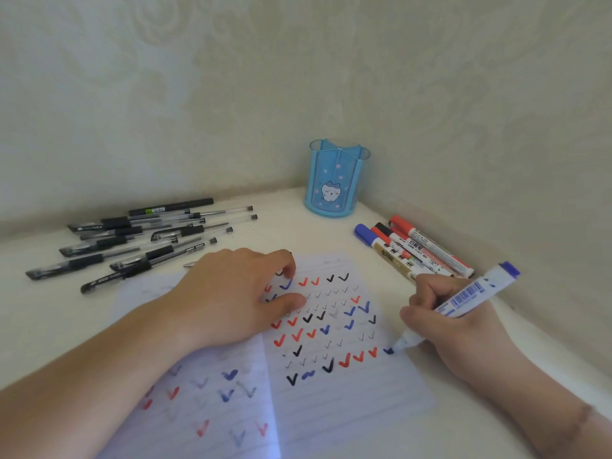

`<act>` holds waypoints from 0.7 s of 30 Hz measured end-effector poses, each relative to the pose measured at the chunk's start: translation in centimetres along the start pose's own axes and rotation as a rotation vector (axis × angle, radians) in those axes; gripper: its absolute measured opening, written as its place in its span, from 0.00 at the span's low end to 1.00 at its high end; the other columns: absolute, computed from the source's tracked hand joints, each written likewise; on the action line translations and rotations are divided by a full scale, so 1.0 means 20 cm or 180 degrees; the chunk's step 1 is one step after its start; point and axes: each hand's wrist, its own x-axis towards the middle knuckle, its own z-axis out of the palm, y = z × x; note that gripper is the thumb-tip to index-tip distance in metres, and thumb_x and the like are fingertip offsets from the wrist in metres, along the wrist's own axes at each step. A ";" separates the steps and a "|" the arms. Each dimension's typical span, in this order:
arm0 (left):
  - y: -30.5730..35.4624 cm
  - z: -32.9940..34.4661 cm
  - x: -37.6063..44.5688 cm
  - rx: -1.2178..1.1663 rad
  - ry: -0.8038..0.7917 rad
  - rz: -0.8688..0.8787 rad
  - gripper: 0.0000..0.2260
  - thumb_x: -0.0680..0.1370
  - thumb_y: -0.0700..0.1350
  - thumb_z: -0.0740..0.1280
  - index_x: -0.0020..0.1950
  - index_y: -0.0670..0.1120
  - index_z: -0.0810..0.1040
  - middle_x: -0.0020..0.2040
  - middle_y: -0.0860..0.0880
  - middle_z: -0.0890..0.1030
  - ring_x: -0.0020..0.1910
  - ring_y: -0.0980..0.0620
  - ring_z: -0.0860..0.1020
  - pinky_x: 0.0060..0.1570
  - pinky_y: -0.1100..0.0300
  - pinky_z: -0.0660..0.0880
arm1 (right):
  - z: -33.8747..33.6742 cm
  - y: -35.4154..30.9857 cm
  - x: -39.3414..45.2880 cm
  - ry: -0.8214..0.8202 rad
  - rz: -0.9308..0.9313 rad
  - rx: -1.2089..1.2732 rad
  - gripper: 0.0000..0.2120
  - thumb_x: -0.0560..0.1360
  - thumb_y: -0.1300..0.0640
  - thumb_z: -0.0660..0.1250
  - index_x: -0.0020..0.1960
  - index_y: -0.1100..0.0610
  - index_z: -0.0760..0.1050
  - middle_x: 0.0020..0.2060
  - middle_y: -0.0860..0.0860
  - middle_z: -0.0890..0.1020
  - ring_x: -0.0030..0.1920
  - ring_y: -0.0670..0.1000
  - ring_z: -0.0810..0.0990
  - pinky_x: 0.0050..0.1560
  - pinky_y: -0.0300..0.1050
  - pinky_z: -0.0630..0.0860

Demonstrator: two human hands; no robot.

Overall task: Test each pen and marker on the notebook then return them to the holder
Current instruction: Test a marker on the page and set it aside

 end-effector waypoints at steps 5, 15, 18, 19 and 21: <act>0.00 0.00 -0.01 -0.0133 0.0126 0.0154 0.11 0.78 0.63 0.56 0.57 0.62 0.67 0.37 0.56 0.74 0.38 0.55 0.73 0.39 0.57 0.67 | 0.00 -0.02 0.01 0.0310 -0.0060 0.0228 0.26 0.70 0.75 0.65 0.23 0.54 0.60 0.20 0.50 0.67 0.23 0.48 0.60 0.23 0.34 0.57; 0.07 -0.05 -0.02 -0.2090 0.0128 0.0631 0.11 0.75 0.50 0.71 0.56 0.54 0.77 0.45 0.61 0.83 0.44 0.65 0.79 0.43 0.76 0.68 | -0.03 -0.03 0.01 -0.0981 -0.0569 0.1483 0.23 0.65 0.41 0.73 0.52 0.55 0.82 0.36 0.60 0.80 0.32 0.58 0.75 0.29 0.47 0.61; 0.08 -0.05 -0.02 -0.2220 0.0067 0.0580 0.09 0.71 0.54 0.73 0.50 0.56 0.80 0.41 0.59 0.84 0.42 0.63 0.80 0.42 0.74 0.70 | -0.03 -0.02 0.01 -0.0960 -0.0495 0.1393 0.15 0.66 0.52 0.69 0.52 0.55 0.78 0.36 0.63 0.82 0.29 0.60 0.76 0.28 0.47 0.61; 0.08 -0.05 -0.02 -0.2263 0.0074 0.0580 0.09 0.71 0.53 0.74 0.49 0.57 0.80 0.41 0.59 0.84 0.42 0.60 0.81 0.42 0.72 0.71 | -0.03 -0.02 0.00 -0.0933 -0.0491 0.1367 0.12 0.66 0.54 0.67 0.49 0.55 0.75 0.36 0.64 0.83 0.29 0.60 0.77 0.28 0.46 0.61; 0.09 -0.05 -0.02 -0.2335 0.0116 0.0535 0.09 0.71 0.51 0.75 0.49 0.57 0.80 0.41 0.59 0.84 0.40 0.53 0.81 0.41 0.66 0.74 | -0.03 -0.01 0.00 -0.0937 -0.0496 0.1342 0.08 0.66 0.55 0.65 0.44 0.55 0.74 0.36 0.65 0.83 0.28 0.60 0.77 0.28 0.45 0.62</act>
